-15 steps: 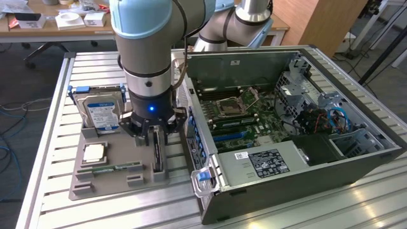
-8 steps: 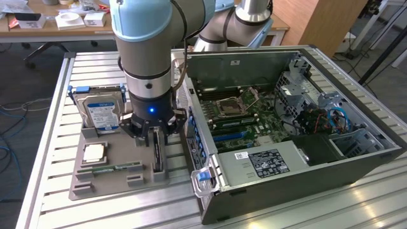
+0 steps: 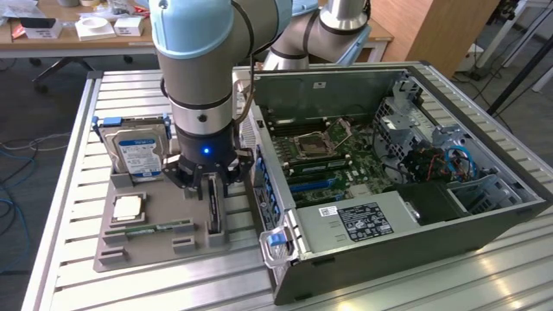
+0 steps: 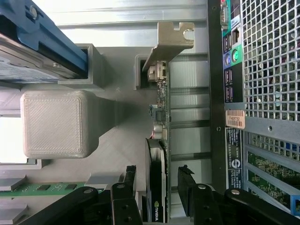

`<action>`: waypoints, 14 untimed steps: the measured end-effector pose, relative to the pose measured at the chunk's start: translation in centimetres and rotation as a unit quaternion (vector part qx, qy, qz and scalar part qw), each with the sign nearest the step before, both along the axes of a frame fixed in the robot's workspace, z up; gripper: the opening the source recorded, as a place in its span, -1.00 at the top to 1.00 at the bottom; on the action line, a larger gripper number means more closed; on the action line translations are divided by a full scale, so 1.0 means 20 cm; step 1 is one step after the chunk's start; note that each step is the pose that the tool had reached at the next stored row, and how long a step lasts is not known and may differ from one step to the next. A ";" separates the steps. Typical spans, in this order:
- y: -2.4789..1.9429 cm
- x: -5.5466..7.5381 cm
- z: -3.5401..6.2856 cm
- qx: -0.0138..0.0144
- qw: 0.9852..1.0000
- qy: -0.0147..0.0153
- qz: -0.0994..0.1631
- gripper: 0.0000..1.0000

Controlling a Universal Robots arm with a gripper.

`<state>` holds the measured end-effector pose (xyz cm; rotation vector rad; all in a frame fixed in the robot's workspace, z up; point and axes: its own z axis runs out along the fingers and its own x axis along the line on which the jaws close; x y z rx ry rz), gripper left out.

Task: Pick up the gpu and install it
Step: 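Pick up the gpu and move the gpu toward the slot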

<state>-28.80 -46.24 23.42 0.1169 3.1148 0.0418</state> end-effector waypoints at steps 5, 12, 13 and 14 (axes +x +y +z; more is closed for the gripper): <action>0.000 0.00 -0.001 0.000 1.000 0.000 0.000 0.03; 0.000 0.00 -0.001 0.000 1.000 0.000 0.000 0.01; 0.000 0.00 -0.001 0.000 1.000 0.000 0.000 0.01; 0.000 0.00 -0.001 0.000 1.000 0.000 0.000 0.01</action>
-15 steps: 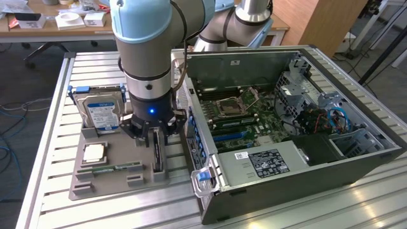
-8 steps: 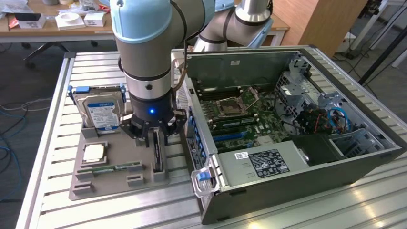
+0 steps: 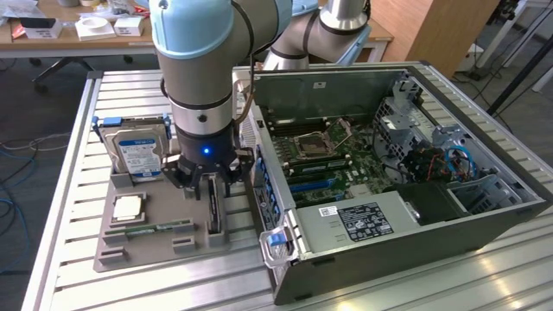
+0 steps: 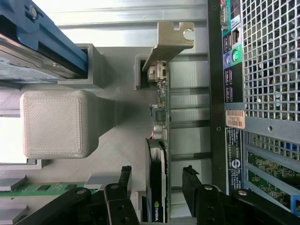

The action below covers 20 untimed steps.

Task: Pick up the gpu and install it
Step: 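Pick up the gpu and move the gpu toward the slot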

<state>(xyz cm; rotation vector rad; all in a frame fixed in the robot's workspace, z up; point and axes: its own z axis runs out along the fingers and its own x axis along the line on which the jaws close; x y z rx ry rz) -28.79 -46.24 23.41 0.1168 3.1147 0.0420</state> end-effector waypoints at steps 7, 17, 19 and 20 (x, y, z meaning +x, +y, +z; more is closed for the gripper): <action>0.000 0.00 0.000 0.000 1.000 0.000 0.000 -0.09; 0.000 0.00 0.000 0.000 1.000 0.000 0.000 0.07; 0.000 0.00 0.000 0.000 1.000 0.000 0.000 0.22; 0.000 0.00 0.000 0.000 1.000 0.000 0.000 0.22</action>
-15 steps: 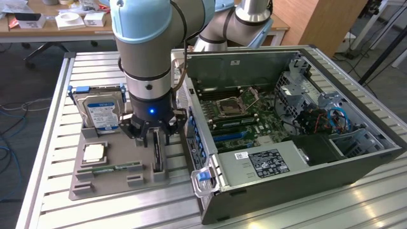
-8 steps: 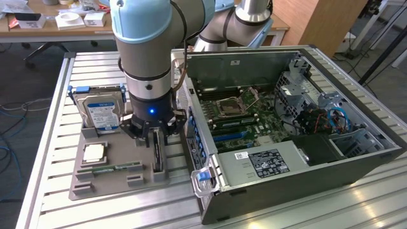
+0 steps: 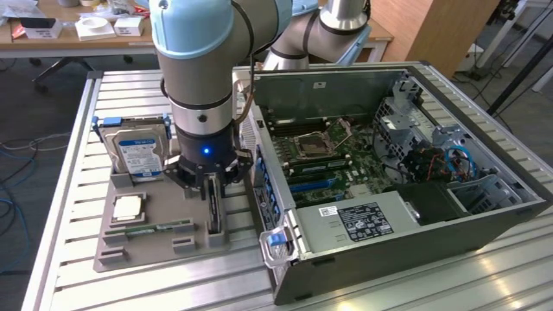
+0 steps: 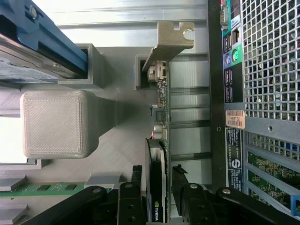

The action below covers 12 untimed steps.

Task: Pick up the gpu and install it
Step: 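Pick up the gpu and move the gpu toward the slot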

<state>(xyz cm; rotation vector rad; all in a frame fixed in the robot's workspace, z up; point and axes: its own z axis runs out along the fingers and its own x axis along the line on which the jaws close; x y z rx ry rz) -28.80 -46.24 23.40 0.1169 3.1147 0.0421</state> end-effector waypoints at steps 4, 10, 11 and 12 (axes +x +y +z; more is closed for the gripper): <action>0.000 0.00 0.000 0.000 1.000 0.000 0.000 0.22; 0.000 0.00 -0.002 0.000 1.000 0.000 0.000 0.22; 0.000 0.00 -0.002 0.000 1.000 0.000 0.000 0.22; 0.000 0.00 -0.002 0.000 1.000 0.000 0.000 0.22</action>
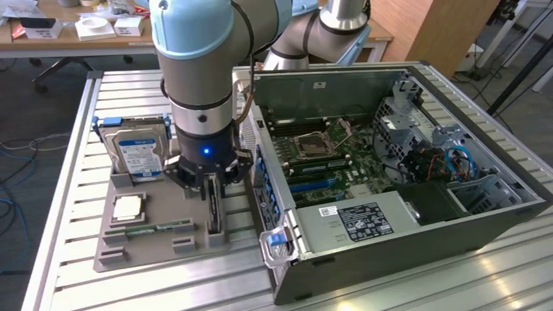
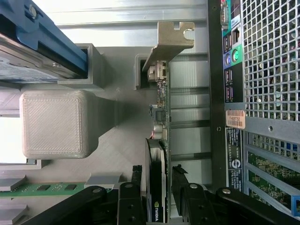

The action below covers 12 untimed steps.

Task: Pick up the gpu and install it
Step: 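Pick up the gpu and move the gpu toward the slot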

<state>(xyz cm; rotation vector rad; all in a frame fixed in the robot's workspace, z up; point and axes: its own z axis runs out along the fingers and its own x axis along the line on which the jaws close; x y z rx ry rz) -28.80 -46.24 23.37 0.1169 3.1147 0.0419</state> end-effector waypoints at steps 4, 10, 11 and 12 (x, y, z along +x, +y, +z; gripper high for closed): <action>-0.003 0.00 -0.001 0.000 1.000 0.000 0.000 0.22; -0.004 0.00 0.000 0.000 1.000 0.000 0.000 0.22; -0.004 0.00 0.000 0.000 1.000 0.000 0.000 0.22; -0.004 0.00 0.000 0.000 1.000 0.000 0.000 0.22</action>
